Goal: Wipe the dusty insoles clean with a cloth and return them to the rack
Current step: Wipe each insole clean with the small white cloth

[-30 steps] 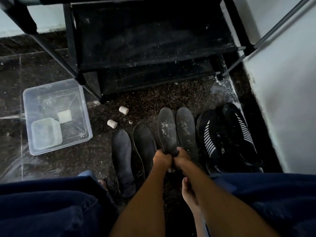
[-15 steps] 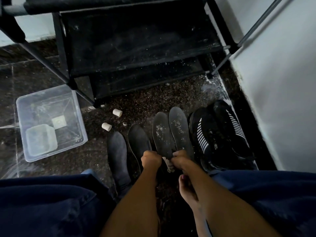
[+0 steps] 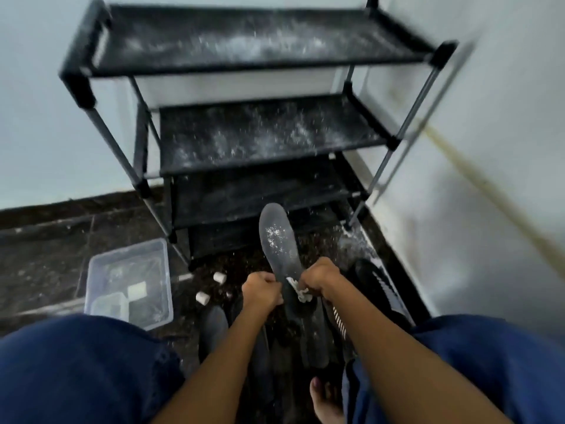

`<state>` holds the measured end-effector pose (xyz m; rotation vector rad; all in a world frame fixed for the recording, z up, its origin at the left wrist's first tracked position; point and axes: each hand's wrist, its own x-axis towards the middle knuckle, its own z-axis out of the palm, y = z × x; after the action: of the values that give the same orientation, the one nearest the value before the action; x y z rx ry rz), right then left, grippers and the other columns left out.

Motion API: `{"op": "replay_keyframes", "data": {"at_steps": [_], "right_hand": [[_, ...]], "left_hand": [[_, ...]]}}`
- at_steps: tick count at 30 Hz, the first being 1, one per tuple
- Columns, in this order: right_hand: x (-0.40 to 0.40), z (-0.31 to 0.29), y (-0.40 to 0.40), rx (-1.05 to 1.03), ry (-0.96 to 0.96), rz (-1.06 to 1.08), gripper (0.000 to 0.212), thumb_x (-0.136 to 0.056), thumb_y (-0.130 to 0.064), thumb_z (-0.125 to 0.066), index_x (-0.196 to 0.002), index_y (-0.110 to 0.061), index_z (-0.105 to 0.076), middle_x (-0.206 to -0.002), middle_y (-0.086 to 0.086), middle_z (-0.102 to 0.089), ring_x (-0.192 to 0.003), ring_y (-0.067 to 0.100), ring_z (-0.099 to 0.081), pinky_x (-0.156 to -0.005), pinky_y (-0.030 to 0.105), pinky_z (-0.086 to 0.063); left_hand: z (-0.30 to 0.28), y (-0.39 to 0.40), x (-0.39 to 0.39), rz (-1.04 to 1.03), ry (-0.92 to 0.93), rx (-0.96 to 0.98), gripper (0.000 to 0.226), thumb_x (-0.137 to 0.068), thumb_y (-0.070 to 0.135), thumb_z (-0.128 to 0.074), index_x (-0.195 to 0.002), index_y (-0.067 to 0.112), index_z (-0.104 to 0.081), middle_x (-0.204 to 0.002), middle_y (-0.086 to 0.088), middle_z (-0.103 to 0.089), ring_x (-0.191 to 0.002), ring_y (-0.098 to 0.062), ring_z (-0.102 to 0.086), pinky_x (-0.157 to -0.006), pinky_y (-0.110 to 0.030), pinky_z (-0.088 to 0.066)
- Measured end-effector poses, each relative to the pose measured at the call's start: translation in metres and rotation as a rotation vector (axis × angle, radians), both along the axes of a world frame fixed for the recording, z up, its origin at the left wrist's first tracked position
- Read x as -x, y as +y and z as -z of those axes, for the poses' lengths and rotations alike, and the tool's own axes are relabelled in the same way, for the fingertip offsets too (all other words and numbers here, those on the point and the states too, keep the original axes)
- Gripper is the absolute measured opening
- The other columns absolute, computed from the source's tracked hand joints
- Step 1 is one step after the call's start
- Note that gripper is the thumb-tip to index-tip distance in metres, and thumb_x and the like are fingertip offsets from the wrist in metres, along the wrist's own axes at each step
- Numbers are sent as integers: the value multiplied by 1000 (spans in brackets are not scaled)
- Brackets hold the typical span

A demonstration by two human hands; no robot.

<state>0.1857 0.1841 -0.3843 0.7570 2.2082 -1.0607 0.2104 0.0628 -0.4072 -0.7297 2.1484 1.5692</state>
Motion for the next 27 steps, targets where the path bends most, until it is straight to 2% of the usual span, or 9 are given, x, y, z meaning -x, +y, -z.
{"op": "replay_keyframes", "data": {"at_steps": [2,5,7,10,14,17,20,23,27], "right_hand": [[8,-45,-1,22,50,-29,25,-68,-5,-75,-88,-2,-60,-87,15,-65,-83,26,-64,-72,31,-54],[12,-107,-4,90,172,-69,21,-64,0,-74,-78,0,-59,-72,14,-61,-64,23,-62,-53,27,-51],[9,-139,-3,150,248,-85,26,-61,-1,-75,-84,4,-66,-72,13,-64,-62,21,-62,-55,27,-53],[-9,-174,2,283,310,-83,12,-64,4,-74,-73,0,-67,-61,9,-61,-56,17,-58,-55,24,-49],[-30,-181,7,459,326,-39,16,-69,9,-72,-73,-6,-65,-63,5,-60,-56,10,-55,-48,19,-47],[-33,-173,5,537,265,-86,20,-69,8,-71,-87,-1,-69,-71,7,-63,-59,8,-58,-48,17,-48],[-26,-169,3,544,199,-163,31,-70,5,-71,-100,1,-68,-82,11,-64,-66,10,-61,-53,17,-49],[-17,-169,-2,572,177,-181,31,-71,6,-70,-102,2,-67,-83,11,-64,-68,11,-61,-54,17,-50],[-11,-172,-13,606,148,-250,26,-72,7,-68,-97,3,-69,-74,7,-68,-64,10,-63,-56,19,-51]], "left_hand": [[-36,-2,1,-41,88,-56,26,-83,-4,-57,-63,12,-61,-73,-15,-67,-68,-31,-68,-74,-44,-59],[-89,-14,-2,-66,238,-127,22,-86,-4,-56,-72,10,-65,-72,-11,-67,-64,-22,-68,-70,-35,-59],[-119,-24,-7,-28,329,-155,19,-88,-3,-54,-81,8,-68,-72,-8,-68,-60,-15,-67,-69,-31,-59],[-152,-39,-21,48,407,-192,15,-89,-1,-54,-94,6,-66,-79,-12,-69,-66,-19,-70,-69,-30,-59],[-163,-49,-35,90,434,-185,14,-92,6,-55,-97,6,-67,-81,-10,-69,-65,-17,-68,-64,-25,-57],[-160,-55,-34,44,467,-211,28,-98,21,-48,-90,4,-69,-78,-7,-68,-64,-13,-66,-62,-23,-54],[-165,-56,-22,-32,463,-334,40,-100,30,-39,-86,7,-68,-77,-3,-74,-70,-12,-71,-62,-21,-55],[-170,-55,0,-94,398,-440,48,-98,47,-31,-94,16,-67,-86,-1,-75,-85,-15,-71,-74,-27,-55],[-175,-58,21,-203,255,-758,75,-89,67,-21,-119,11,-60,-112,-16,-69,-103,-27,-65,-90,-41,-51]]}}
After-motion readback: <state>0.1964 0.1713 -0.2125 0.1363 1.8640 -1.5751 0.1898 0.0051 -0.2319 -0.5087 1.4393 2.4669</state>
